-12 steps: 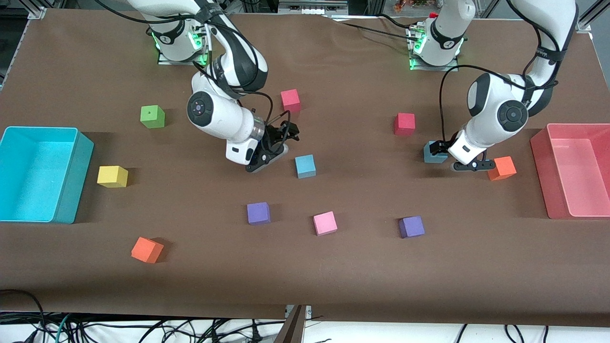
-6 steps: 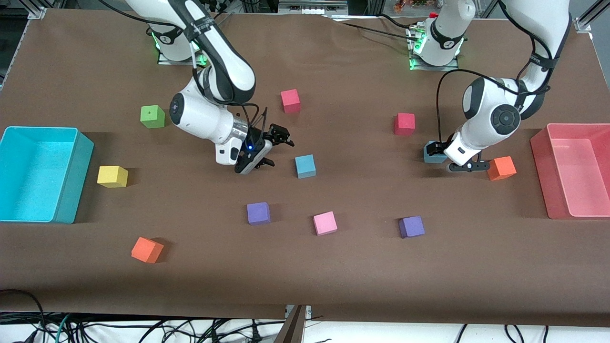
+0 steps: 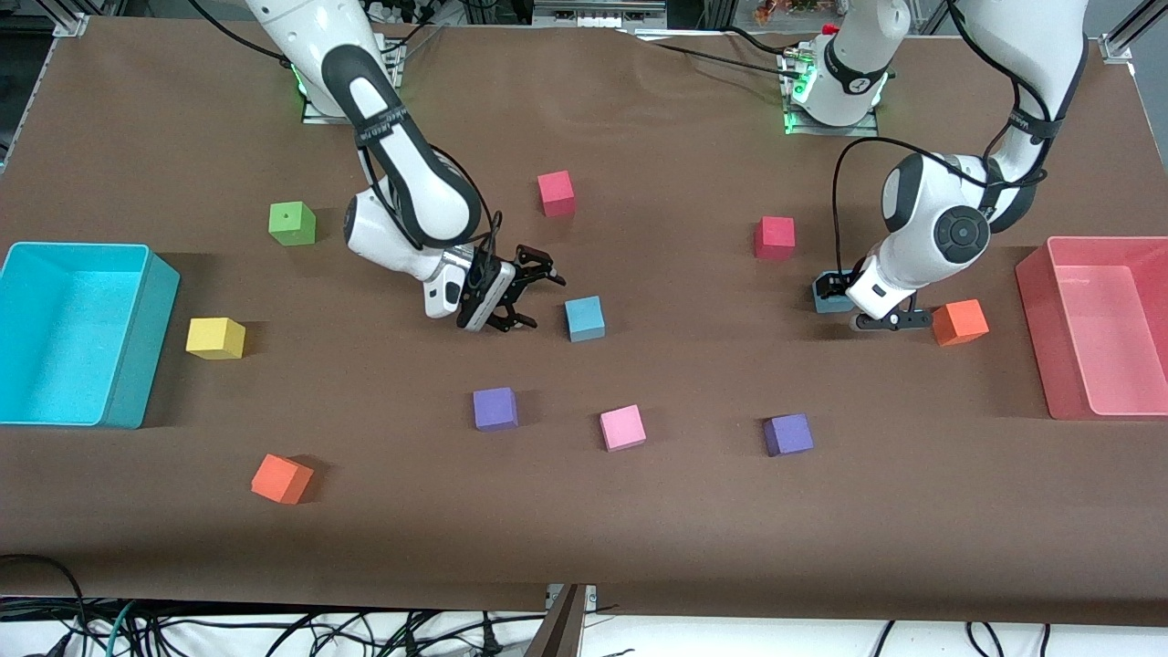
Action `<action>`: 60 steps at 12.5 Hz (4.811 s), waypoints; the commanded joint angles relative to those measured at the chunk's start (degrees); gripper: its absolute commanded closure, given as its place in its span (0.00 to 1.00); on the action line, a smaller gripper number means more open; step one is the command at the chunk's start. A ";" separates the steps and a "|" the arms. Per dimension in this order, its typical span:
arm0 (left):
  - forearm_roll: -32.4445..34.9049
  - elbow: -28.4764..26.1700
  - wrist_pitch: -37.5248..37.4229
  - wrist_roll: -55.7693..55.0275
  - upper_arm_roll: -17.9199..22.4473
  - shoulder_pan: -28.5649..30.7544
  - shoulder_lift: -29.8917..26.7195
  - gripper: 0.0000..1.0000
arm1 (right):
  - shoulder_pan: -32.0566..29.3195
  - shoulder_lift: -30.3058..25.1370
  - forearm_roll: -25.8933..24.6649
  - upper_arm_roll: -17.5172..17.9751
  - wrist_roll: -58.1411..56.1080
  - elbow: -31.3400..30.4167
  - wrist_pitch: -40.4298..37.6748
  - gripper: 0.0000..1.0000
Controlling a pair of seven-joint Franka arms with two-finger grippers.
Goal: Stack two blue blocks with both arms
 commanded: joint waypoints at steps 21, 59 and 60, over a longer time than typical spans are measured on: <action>-2.13 59.24 -32.52 -43.09 -7.68 -24.67 18.20 1.00 | 3.59 8.27 5.63 -1.17 -23.12 7.59 2.69 0.00; -1.86 62.98 -32.86 -48.38 -3.10 -31.03 20.90 0.00 | -1.32 -5.76 5.45 -0.91 -30.42 -11.01 -3.27 0.00; -2.21 60.78 -35.05 -46.29 -3.10 -29.27 16.95 0.00 | -2.55 -7.70 5.45 -0.91 -30.16 -13.04 -3.63 0.00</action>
